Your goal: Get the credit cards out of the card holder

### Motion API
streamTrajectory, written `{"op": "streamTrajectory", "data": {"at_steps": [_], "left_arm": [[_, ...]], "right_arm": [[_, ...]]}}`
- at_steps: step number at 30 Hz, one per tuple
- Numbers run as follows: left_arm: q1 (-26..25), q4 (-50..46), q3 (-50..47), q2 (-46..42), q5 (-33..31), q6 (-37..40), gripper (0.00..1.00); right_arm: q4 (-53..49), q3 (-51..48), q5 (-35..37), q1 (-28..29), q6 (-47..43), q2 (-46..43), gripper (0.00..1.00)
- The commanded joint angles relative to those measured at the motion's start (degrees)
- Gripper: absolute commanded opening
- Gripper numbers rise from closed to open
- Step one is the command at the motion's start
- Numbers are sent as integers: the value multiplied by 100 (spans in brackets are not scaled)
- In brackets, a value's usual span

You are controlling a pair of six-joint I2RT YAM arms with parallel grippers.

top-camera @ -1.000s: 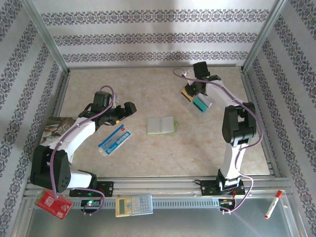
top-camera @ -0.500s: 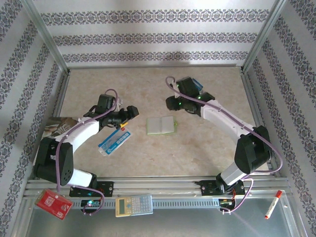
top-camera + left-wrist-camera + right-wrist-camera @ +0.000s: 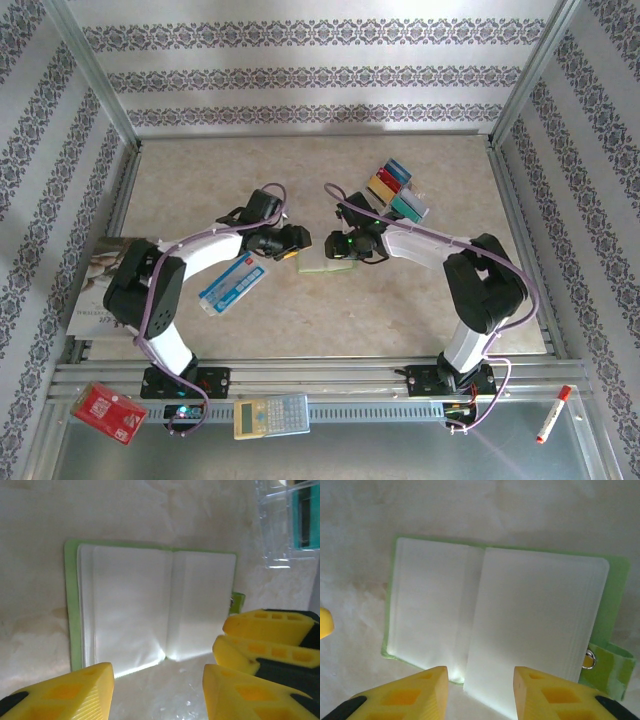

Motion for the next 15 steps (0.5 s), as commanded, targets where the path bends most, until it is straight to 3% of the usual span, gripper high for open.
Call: {"op": "streamTrajectory", "data": {"at_steps": [1, 6, 15], "left_arm": [[-103, -552, 305, 287, -569, 203, 49], [-280, -1271, 838, 730, -1318, 453, 48], [-344, -1123, 930, 1036, -1062, 447, 24]], "right_arm": [[92, 1, 83, 29, 93, 174, 40], [-68, 57, 246, 30, 14, 453, 39], [-103, 9, 321, 13, -19, 686, 38]]}}
